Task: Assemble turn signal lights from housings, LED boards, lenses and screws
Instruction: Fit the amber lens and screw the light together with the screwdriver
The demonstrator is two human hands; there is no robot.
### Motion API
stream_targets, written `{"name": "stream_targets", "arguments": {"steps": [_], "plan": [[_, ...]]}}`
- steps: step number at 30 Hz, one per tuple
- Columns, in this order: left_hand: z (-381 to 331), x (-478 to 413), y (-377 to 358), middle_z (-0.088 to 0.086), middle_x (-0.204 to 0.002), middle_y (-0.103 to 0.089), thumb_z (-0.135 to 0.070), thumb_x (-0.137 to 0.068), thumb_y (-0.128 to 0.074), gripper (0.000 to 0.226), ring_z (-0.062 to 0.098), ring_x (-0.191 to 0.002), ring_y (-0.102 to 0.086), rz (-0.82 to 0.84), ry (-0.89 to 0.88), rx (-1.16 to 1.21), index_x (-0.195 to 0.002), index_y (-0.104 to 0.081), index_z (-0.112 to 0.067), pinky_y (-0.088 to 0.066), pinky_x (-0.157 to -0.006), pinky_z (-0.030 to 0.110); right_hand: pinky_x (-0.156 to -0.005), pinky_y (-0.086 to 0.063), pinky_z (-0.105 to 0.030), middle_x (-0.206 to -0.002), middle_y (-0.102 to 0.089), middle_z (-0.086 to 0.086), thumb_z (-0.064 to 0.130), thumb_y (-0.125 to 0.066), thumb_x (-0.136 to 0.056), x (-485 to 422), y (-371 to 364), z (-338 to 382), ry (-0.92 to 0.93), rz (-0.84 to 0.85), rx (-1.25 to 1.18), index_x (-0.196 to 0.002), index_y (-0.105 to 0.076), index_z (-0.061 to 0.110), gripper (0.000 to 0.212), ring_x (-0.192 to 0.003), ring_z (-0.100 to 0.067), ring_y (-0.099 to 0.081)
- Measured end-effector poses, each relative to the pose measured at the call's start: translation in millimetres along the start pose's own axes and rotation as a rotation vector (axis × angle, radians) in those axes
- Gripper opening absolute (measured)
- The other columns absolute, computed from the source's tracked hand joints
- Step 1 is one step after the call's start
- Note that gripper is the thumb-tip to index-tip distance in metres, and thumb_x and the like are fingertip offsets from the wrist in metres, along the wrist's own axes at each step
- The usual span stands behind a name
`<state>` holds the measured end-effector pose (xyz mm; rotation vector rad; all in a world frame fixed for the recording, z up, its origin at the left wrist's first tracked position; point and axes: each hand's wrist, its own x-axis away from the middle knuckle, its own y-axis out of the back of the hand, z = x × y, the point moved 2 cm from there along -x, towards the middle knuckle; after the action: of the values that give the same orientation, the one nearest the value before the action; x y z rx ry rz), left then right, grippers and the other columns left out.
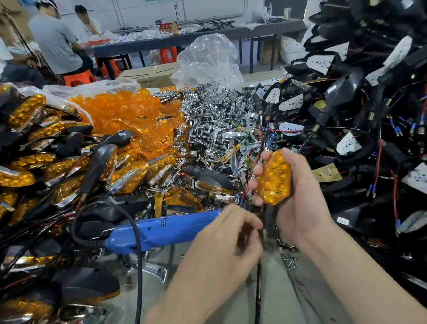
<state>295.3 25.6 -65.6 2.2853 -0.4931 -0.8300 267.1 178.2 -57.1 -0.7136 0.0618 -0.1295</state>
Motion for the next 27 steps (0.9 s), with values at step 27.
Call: {"name": "stream_targets", "arguments": {"steps": [27], "plan": [[30.0,-131.7,-6.1,0.018,-0.133,-0.05,-0.028,-0.104,-0.043,0.034,0.036,-0.124,-0.047,0.288,0.335,-0.871,-0.133,-0.046,-0.013,-0.038,-0.101,0.047,-0.037,-0.037,-0.023,-0.078,-0.064,-0.003,0.038,-0.046,-0.103,2.5,4.9,2.6,-0.035,0.038,0.094,-0.103,-0.063,0.015,0.029,-0.056,-0.017,-0.06]]}}
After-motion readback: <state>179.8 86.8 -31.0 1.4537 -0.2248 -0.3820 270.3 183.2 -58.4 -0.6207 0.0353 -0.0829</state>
